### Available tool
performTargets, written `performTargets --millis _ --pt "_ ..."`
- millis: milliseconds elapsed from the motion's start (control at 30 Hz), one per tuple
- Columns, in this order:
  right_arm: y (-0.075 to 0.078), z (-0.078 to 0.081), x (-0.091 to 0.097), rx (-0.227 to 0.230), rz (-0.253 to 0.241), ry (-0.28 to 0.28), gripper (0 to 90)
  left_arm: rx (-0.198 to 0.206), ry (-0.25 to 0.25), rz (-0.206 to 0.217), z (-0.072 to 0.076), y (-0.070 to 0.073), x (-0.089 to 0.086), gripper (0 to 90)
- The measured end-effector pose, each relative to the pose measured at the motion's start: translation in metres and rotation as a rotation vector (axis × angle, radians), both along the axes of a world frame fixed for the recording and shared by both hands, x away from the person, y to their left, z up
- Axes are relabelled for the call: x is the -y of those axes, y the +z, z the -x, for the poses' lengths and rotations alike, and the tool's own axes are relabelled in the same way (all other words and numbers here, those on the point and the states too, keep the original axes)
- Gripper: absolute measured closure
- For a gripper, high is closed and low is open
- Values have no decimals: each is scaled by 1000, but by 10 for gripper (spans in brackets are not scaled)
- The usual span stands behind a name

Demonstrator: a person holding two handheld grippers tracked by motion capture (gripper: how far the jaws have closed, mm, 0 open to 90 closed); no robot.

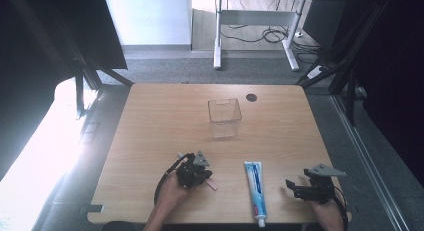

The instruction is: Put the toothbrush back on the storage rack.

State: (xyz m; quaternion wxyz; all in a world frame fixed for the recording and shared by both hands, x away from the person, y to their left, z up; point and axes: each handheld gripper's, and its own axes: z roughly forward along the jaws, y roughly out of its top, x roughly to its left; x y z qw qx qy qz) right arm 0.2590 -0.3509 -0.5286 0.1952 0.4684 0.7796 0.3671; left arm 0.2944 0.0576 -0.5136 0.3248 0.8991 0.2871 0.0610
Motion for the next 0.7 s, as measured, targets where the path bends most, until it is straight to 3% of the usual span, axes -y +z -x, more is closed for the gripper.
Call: performTargets --millis 200,467,700 --pt "0 0 -1 -7 -6 1 135 -3 -14 -35 3 -5 9 898" --pt "-1 0 -1 -15 -2 7 135 -6 -24 -49 8 -7 10 898" --pt "-2 0 -1 -18 -2 7 136 -7 -15 -60 15 -6 2 898"
